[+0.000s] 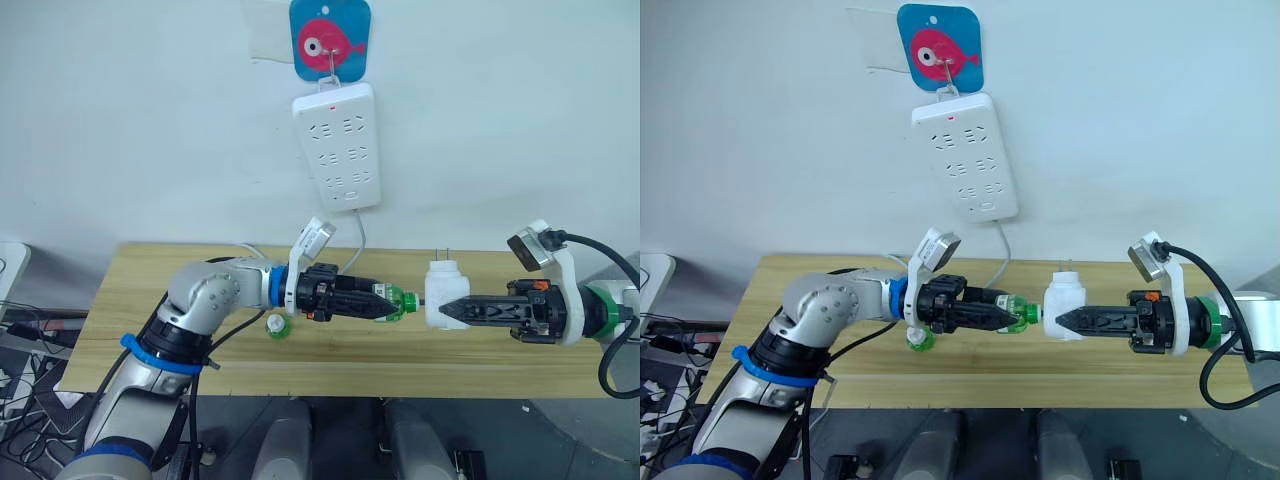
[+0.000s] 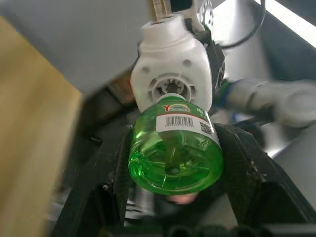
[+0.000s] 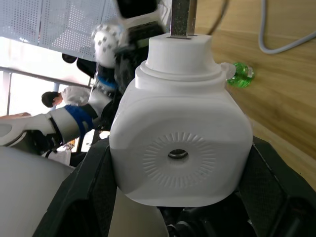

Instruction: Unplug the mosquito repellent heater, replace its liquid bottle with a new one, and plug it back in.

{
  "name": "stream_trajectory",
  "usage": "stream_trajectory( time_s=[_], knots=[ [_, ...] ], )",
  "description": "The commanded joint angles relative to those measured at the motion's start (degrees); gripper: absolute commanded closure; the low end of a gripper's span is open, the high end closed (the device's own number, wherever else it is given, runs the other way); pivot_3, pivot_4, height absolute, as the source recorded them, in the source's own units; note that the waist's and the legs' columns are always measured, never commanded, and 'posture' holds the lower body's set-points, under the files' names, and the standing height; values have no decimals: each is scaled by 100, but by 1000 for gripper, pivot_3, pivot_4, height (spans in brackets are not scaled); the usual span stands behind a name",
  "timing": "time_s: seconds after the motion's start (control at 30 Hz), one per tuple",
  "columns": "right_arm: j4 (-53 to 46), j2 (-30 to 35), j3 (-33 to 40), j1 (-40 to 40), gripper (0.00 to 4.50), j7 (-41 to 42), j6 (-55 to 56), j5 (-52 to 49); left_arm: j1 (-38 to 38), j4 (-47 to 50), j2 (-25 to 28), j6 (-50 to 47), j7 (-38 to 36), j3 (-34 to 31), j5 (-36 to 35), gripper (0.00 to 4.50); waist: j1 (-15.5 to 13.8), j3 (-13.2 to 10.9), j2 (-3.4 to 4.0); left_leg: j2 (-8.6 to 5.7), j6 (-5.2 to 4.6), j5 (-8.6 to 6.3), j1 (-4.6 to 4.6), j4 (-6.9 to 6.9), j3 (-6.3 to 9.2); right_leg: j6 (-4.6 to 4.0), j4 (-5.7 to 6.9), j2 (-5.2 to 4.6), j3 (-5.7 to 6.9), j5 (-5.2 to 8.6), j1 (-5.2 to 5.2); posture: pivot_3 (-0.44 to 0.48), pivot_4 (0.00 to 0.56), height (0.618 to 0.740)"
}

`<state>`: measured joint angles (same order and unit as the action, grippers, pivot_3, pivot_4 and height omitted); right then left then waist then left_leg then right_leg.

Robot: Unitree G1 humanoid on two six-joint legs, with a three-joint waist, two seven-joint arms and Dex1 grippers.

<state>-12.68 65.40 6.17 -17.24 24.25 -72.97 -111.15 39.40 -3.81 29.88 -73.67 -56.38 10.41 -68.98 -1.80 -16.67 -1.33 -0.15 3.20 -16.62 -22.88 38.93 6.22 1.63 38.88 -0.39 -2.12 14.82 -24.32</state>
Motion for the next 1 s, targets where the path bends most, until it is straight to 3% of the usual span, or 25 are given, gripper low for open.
stream_trajectory(
  time_s=[0.03,0.23,0.3,0.53,0.8,1.0],
  knots=[
    [-127,162,293,50,1529,67,117,-185,145,-330,-68,-593,79,-381,-257,2240,37,0,0,0,0,0,0,0,0,0,0,0,0,0,0,141,264,740],
    [204,555,882,723,1529,36,30,167,85,-411,5,-826,-34,-648,-35,2240,34,-1,-2,-1,2,1,-2,-2,-1,2,-1,-3,-2,2,-1,155,280,740],
    [413,541,917,838,1529,-362,219,471,16,-380,7,-806,30,-736,27,2240,36,-1,-2,-5,2,1,-2,-2,-3,3,-3,-8,-4,3,-1,155,280,740],
    [938,176,-254,351,1529,-1113,626,3719,-382,227,9,-776,43,-749,152,2240,50,-4,-5,-10,8,4,4,-2,-12,7,3,-13,-16,5,-5,164,297,740],
    [2492,-333,-1723,-763,1529,59,1172,6569,-379,340,-80,-840,145,-877,172,2240,49,-24,6,-16,28,15,0,-5,-14,8,4,-19,-18,6,-9,181,315,740],
    [3725,-800,-2149,-1488,1529,833,1339,7797,-595,577,84,-846,54,-870,216,2240,52,-63,6,-15,22,12,1,-10,-14,7,4,-19,-18,5,-10,197,326,740]
  ],
)
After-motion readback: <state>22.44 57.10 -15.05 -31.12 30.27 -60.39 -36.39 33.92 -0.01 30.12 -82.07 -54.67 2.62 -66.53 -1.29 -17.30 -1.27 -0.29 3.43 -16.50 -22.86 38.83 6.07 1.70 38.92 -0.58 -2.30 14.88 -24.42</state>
